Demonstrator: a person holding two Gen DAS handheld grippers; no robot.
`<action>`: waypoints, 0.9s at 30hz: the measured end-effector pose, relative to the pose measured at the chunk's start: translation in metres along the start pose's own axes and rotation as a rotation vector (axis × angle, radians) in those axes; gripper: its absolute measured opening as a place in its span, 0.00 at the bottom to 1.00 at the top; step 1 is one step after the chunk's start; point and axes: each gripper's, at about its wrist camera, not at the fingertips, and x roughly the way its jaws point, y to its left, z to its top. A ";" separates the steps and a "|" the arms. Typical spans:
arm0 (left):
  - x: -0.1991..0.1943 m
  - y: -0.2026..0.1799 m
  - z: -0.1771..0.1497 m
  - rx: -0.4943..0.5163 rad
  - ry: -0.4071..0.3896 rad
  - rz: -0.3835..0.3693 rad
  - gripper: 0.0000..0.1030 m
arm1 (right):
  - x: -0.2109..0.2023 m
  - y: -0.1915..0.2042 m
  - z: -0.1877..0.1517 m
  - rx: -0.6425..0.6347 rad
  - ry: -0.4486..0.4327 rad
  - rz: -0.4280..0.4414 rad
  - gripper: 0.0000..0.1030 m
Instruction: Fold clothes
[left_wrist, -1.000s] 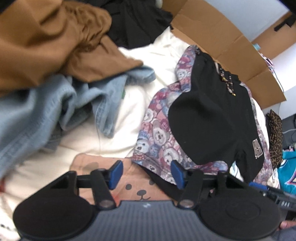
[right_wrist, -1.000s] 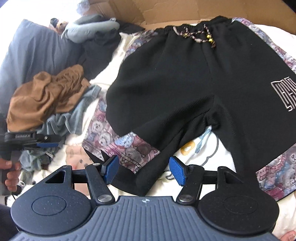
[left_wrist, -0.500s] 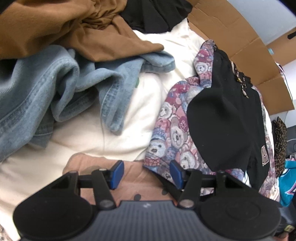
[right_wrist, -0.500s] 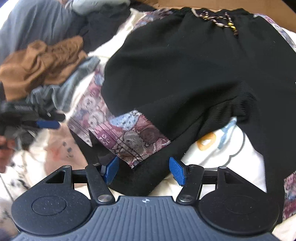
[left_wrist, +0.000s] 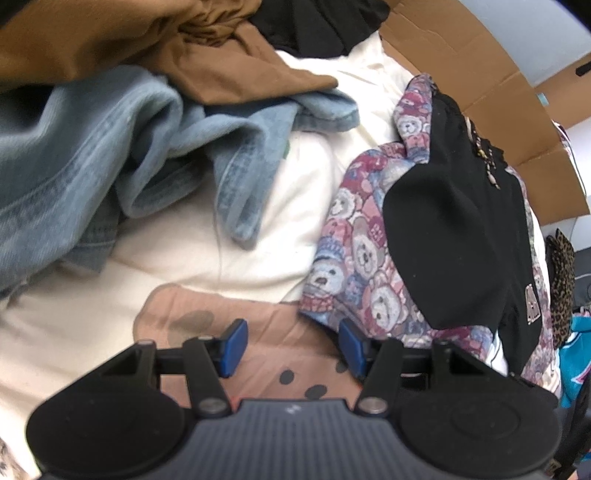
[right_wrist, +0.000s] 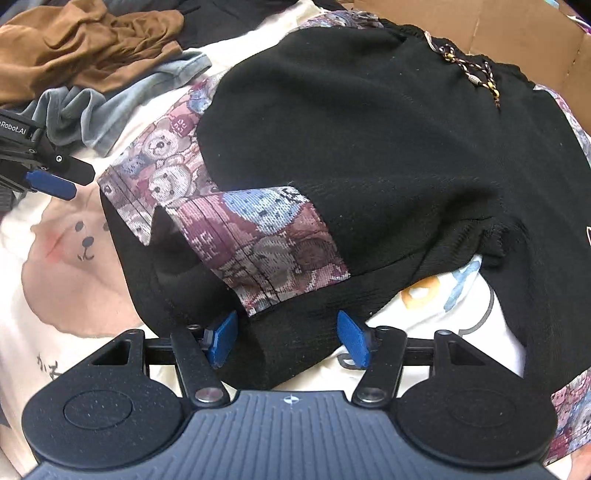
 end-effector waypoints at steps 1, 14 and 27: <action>0.000 0.000 0.000 -0.002 -0.002 -0.002 0.55 | -0.002 -0.003 0.000 0.002 0.002 0.002 0.29; -0.005 -0.007 0.000 -0.005 -0.040 -0.026 0.55 | -0.042 -0.057 -0.027 0.279 0.065 0.056 0.02; 0.014 -0.017 0.000 -0.014 -0.068 -0.057 0.55 | -0.041 -0.085 -0.052 0.383 0.111 -0.009 0.01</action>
